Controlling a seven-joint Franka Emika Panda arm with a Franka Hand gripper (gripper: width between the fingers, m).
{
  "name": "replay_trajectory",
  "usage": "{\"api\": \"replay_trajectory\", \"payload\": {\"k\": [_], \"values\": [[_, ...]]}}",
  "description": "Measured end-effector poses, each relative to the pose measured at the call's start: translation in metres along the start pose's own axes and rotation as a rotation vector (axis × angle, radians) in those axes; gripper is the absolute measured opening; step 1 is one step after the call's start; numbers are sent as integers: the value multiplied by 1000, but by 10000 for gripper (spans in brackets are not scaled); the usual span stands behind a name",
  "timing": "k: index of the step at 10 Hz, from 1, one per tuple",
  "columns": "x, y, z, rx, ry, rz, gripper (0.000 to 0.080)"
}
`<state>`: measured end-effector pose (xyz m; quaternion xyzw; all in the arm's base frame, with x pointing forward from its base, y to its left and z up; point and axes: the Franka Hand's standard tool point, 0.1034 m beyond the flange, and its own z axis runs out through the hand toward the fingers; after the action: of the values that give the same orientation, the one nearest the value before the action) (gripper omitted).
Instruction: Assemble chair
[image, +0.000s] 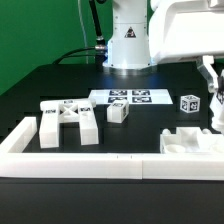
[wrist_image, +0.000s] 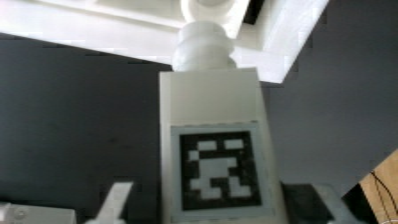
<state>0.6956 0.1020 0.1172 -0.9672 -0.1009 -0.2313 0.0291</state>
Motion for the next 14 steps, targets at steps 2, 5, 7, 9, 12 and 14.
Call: {"api": "replay_trajectory", "payload": {"k": [2, 5, 7, 9, 12, 14], "values": [[1, 3, 0, -8, 34, -1, 291], [-4, 5, -1, -41, 203, -9, 291], [-10, 4, 4, -41, 201, -10, 291], [-13, 4, 7, -41, 196, -11, 291], [-18, 2, 11, -39, 187, -12, 291], [-22, 1, 13, -38, 180, -13, 291]]}}
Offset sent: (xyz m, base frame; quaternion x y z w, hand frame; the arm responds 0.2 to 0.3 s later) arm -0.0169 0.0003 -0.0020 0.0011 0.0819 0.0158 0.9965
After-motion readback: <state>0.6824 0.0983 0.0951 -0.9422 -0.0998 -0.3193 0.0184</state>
